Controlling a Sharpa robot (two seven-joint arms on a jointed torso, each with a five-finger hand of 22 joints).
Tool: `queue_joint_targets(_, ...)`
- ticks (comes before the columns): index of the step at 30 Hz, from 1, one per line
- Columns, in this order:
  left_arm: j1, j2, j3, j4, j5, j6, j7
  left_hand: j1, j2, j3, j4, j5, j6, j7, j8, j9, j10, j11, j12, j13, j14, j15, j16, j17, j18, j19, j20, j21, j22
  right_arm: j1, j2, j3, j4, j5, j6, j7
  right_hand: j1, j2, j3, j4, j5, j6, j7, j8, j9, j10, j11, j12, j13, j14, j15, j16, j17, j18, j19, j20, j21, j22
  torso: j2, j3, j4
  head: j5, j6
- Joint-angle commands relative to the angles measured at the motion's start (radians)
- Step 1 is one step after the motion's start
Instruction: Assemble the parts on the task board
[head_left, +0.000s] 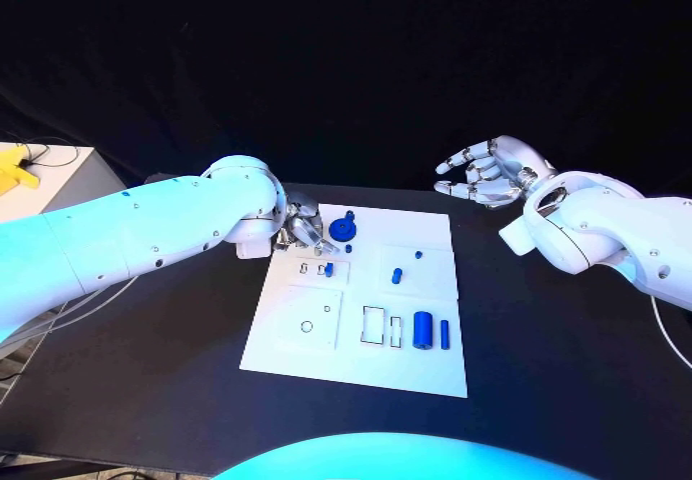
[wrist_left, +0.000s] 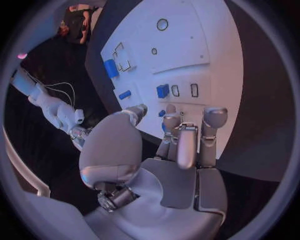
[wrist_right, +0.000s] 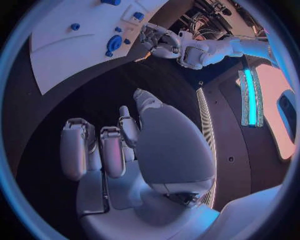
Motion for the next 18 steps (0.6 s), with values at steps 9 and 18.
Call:
queue_joint_targets(9,0.003,0.041,-0.011,-0.036,-0.015,0.101,-0.022,-0.01,0.002,-0.006,-0.001,-0.001,-0.003,-0.005,0.005,0.002,-0.006,-0.001,-0.001,-0.011,0.014,-0.001,0.007,0.052,0.01,0.013,0.0,0.008,0.006,0.001,0.004,0.001,-0.006,-0.007,0.03,0.01,-0.02,-0.005,0.001,0.003,0.008,-0.011,0.0,0.002,-0.002,-0.008,0.004,-0.006,-0.007,0.067,-0.004,-0.006,0.133,0.006,0.023,-0.002,-0.014,0.107,0.003,-0.0034,0.0056,-0.003,-0.002)
queue_joint_targets(18,0.003,0.063,-0.019,-0.07,0.015,0.11,-0.023,-0.005,0.01,-0.008,-0.002,0.004,-0.007,-0.004,0.008,0.004,-0.021,-0.001,-0.011,-0.029,0.014,0.0,0.008,0.052,0.011,0.01,0.0,0.006,0.002,0.001,0.002,0.001,-0.007,-0.008,0.019,0.01,-0.023,-0.006,0.001,0.002,0.008,-0.014,0.0,0.002,-0.002,-0.017,0.005,-0.015,-0.017,0.064,-0.004,-0.01,0.124,0.009,0.018,-0.002,-0.026,0.099,0.003,-0.0026,0.0037,-0.003,-0.012)
